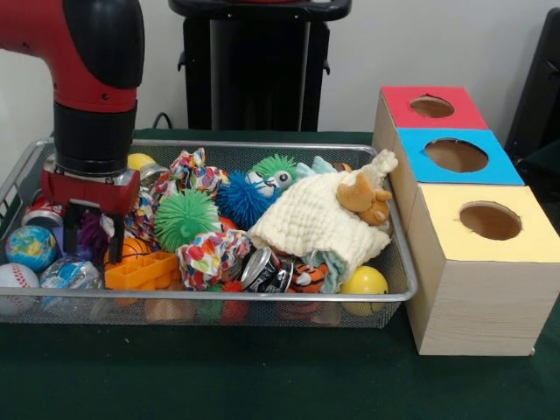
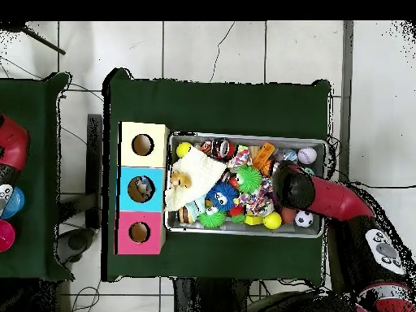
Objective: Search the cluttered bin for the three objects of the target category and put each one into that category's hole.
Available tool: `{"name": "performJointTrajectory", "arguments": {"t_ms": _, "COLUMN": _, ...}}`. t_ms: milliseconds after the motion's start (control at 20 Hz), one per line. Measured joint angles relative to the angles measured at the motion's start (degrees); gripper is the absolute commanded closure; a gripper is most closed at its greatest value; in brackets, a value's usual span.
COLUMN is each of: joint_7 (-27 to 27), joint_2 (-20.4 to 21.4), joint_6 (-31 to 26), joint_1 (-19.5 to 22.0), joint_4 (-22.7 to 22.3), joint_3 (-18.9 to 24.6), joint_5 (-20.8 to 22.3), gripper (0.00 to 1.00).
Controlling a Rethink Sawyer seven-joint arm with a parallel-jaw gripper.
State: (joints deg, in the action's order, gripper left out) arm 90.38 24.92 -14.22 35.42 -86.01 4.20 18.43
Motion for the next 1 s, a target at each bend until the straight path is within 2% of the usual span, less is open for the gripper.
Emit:
{"name": "performJointTrajectory", "arguments": {"t_ms": 500, "joint_7": 0.0, "joint_2": -0.2, "joint_6": 0.0, "joint_1": -2.8, "joint_4": 3.6, "joint_3": -1.9, "joint_5": 4.9, "gripper": 0.0}}
{"name": "performJointTrajectory", "arguments": {"t_ms": 1000, "joint_7": 0.0, "joint_2": -0.2, "joint_6": 0.0, "joint_1": -3.8, "joint_4": 5.4, "joint_3": -2.0, "joint_5": 6.6, "gripper": 0.0}}
